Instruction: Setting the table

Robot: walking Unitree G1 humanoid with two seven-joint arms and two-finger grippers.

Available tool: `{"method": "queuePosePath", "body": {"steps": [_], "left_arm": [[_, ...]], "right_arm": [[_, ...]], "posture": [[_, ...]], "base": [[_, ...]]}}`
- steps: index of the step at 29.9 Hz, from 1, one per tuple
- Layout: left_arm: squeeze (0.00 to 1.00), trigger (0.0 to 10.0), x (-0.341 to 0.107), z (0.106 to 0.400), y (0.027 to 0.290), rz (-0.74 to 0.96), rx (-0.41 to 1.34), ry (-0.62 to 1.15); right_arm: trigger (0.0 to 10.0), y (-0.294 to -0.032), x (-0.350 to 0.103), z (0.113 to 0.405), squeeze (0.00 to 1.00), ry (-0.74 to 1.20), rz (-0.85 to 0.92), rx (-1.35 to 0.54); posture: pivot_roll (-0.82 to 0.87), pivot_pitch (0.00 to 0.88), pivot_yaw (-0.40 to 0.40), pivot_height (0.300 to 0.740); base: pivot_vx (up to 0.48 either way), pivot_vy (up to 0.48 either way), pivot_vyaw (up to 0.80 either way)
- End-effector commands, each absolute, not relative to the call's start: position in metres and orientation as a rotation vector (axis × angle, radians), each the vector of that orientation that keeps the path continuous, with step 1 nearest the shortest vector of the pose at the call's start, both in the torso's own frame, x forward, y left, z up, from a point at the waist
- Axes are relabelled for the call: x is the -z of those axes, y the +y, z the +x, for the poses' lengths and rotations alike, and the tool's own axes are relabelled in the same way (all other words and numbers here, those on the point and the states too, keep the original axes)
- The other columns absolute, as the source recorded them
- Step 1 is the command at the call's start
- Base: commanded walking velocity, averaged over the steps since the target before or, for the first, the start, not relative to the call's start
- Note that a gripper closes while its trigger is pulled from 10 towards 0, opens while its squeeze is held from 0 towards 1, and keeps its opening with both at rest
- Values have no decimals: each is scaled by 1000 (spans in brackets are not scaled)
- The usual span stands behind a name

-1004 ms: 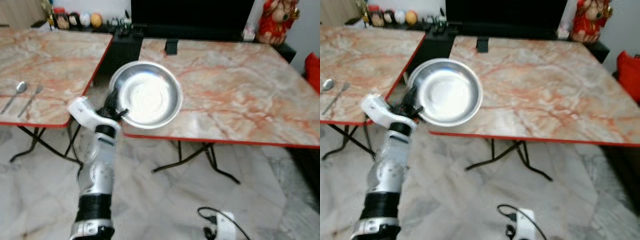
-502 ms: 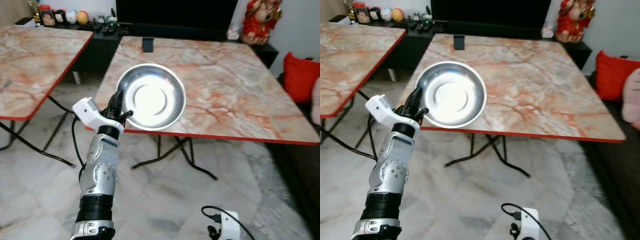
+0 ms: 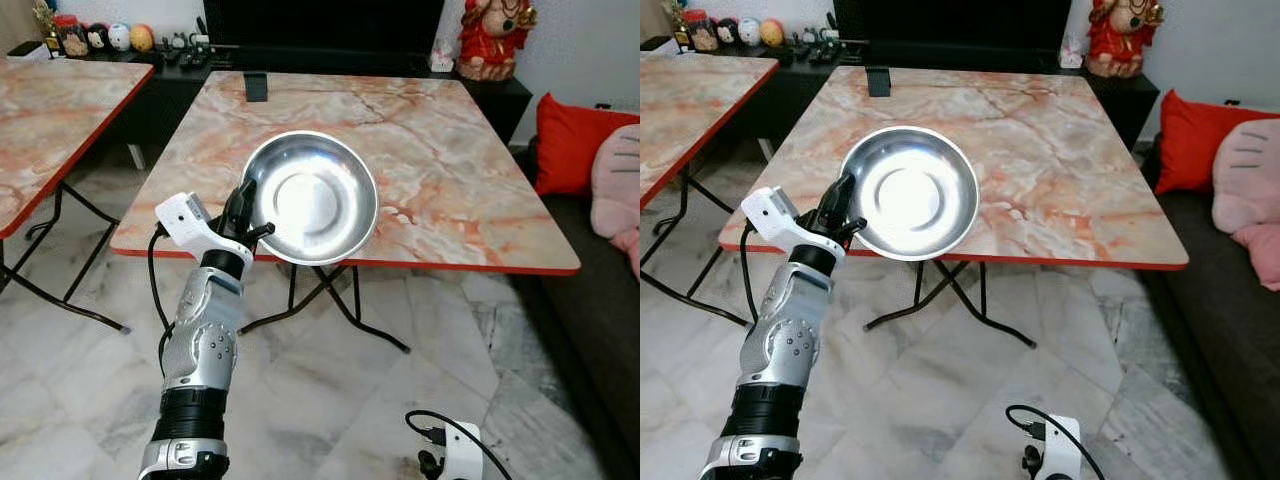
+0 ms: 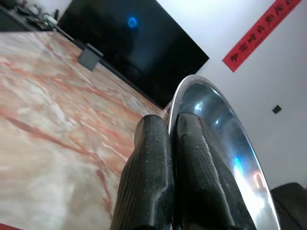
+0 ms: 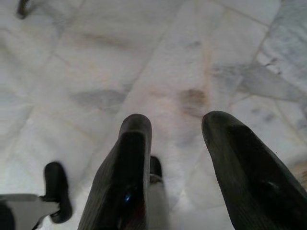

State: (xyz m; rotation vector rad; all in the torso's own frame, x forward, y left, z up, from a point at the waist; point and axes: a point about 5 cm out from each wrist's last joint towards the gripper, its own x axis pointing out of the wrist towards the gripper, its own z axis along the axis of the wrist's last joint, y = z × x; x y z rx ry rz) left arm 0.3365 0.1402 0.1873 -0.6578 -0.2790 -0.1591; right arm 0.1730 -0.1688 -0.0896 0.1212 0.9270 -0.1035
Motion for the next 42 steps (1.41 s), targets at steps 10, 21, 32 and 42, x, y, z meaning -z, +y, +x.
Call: {"method": "queuePosePath", "body": {"steps": [10, 21, 32, 42], "left_arm": [[0, 10000, -191, 335, 144, -624, 158, -310], [0, 10000, -189, 336, 143, -588, 151, -304], [0, 10000, -195, 338, 152, -445, 190, -294], [0, 10000, -193, 339, 141, -463, 200, -281]], "right_arm": [[10000, -170, 89, 174, 0, 923, 132, 116], [10000, -171, 88, 176, 0, 915, 133, 119], [10000, -165, 88, 178, 0, 903, 158, 126], [10000, -160, 88, 177, 0, 907, 170, 128]], "posture": [[101, 0, -60, 740], [99, 0, -66, 740], [122, 0, 0, 740], [104, 0, 4, 740]], "base": [[52, 0, 0], [306, 0, 0], [356, 0, 0], [361, 0, 0]]}}
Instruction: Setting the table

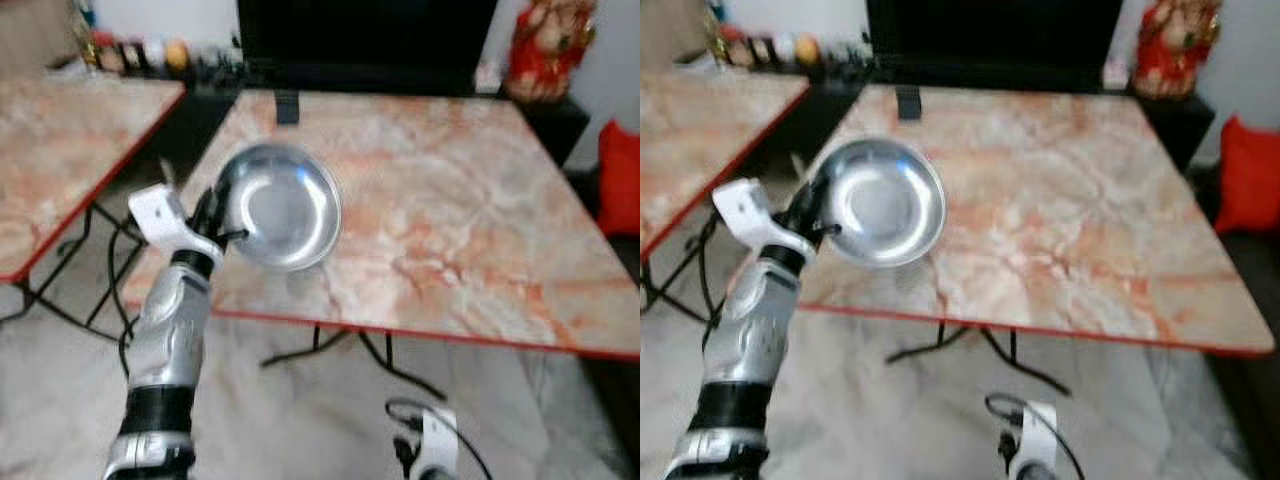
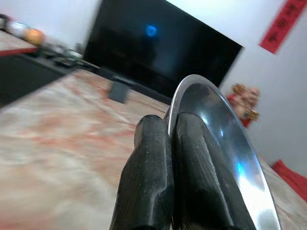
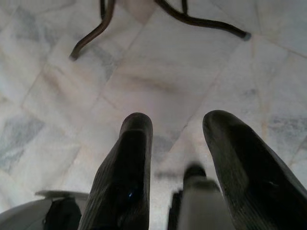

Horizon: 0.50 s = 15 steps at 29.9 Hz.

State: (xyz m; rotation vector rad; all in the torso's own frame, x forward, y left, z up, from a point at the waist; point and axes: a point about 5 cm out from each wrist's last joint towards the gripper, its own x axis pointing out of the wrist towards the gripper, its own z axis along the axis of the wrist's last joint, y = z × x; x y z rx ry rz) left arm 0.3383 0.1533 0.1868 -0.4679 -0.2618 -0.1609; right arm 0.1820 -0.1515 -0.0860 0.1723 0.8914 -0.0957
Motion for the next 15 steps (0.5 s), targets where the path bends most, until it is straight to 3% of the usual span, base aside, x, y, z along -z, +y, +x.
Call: {"method": "queuePosePath", "body": {"steps": [1, 4, 15], "left_arm": [[0, 10000, -193, 338, 140, -466, 202, -280], [0, 10000, -190, 338, 137, -457, 201, -263], [0, 10000, -182, 337, 144, -456, 142, -242]], "right_arm": [[10000, -160, 88, 177, 0, 908, 170, 130], [10000, -162, 89, 176, 0, 913, 167, 135], [10000, -168, 89, 175, 0, 916, 146, 130]], "posture": [[104, 0, 3, 740], [102, 0, -5, 740], [92, 0, -39, 740]], "base": [[364, 0, 0], [340, 0, 0], [0, 0, 0]]}}
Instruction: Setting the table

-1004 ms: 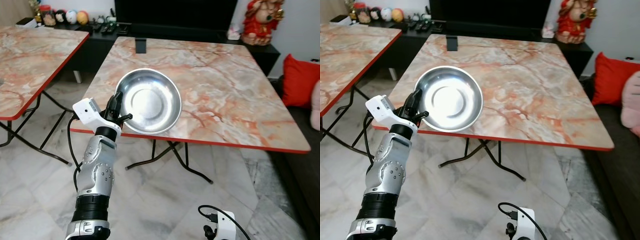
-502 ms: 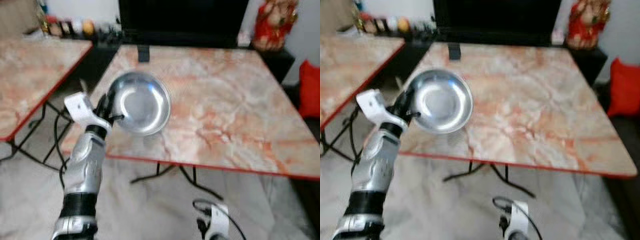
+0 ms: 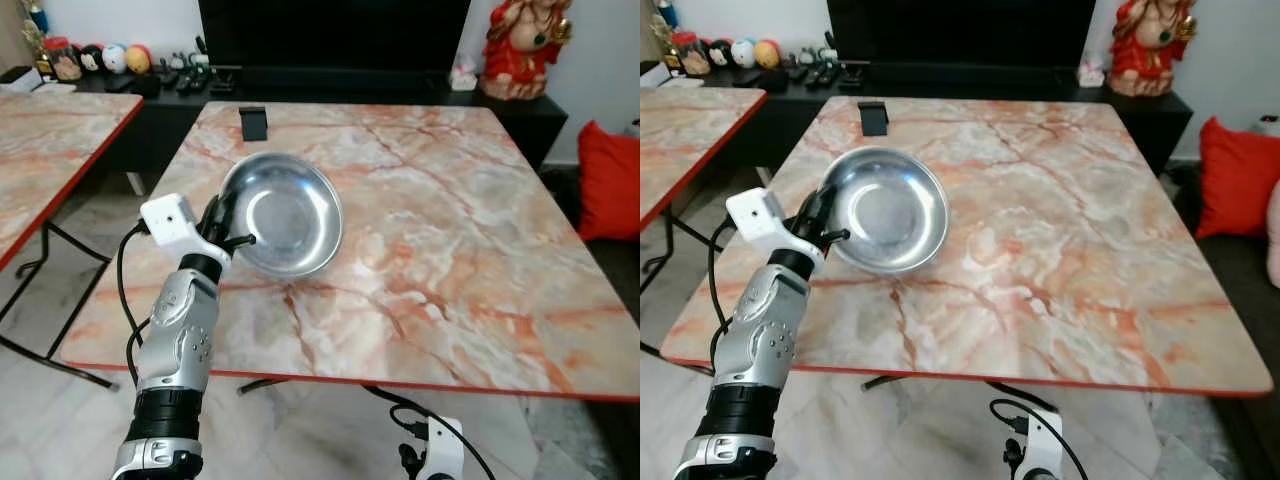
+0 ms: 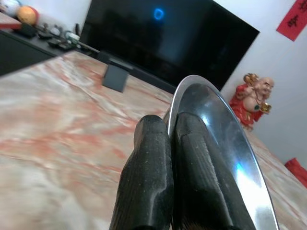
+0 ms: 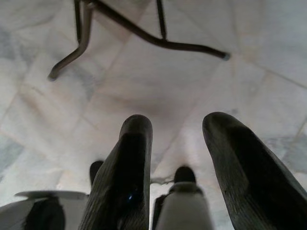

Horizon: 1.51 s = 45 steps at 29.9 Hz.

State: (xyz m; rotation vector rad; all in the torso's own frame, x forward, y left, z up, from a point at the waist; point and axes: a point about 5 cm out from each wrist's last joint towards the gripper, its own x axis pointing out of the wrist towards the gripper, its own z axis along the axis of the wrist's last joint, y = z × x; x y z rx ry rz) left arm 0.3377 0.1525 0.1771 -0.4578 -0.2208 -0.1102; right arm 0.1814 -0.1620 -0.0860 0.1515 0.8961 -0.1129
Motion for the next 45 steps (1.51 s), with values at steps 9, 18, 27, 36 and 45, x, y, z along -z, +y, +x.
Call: {"method": "queuePosePath", "body": {"steps": [9, 18, 27, 36, 45], "left_arm": [[0, 10000, -179, 337, 142, -440, 157, -229], [0, 10000, -179, 338, 140, -426, 162, -227], [0, 10000, -178, 337, 143, -395, 154, -220], [0, 10000, -181, 340, 165, -234, 170, -218], [0, 10000, -190, 346, 181, -151, 170, -234]], "right_arm": [[10000, -168, 89, 174, 0, 921, 138, 121], [10000, -167, 90, 172, 0, 926, 139, 117], [10000, -168, 89, 174, 0, 922, 142, 122], [10000, -168, 89, 175, 0, 921, 142, 119], [10000, -169, 88, 176, 0, 920, 138, 113]], "posture": [[90, 0, -46, 740], [84, 0, -40, 740], [84, 0, -40, 740], [95, 0, -44, 740], [101, 0, -52, 740]], "base": [[0, 0, 0], [0, -57, 0], [0, -267, 0], [0, -268, 0], [0, -269, 0]]}}
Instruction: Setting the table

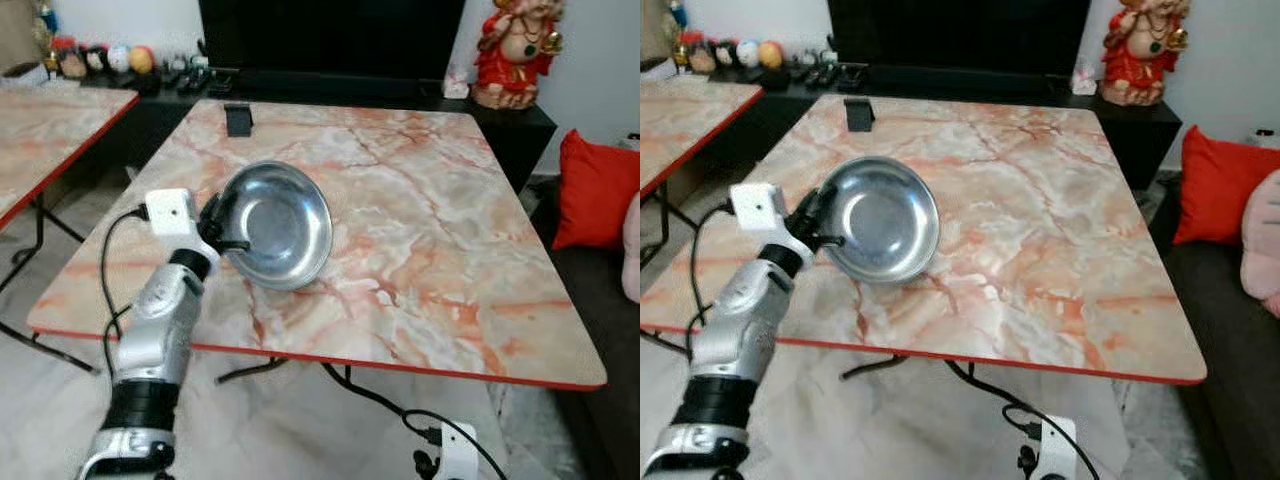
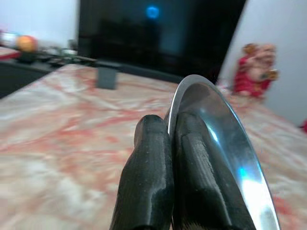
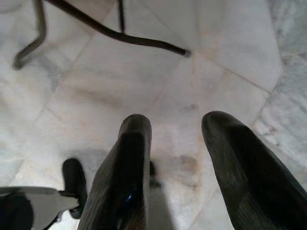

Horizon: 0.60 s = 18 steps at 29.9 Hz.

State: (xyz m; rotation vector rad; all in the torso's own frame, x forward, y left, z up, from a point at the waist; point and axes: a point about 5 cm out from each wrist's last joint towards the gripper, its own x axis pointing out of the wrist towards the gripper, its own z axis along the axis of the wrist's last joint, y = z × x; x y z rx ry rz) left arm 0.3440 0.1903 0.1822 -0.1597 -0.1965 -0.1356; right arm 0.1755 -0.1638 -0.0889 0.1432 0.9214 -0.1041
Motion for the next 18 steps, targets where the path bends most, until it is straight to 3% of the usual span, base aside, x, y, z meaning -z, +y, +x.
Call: {"method": "queuePosePath", "body": {"steps": [1, 18], "left_arm": [[0, 10000, -189, 347, 181, -150, 171, -232], [0, 10000, -172, 355, 189, -285, 231, -104]], "right_arm": [[10000, -169, 88, 176, 0, 920, 138, 112], [10000, -170, 88, 176, 0, 922, 138, 109]], "posture": [[101, 0, -52, 740], [102, 0, -65, 740]], "base": [[0, -270, 0], [0, -31, 0]]}}
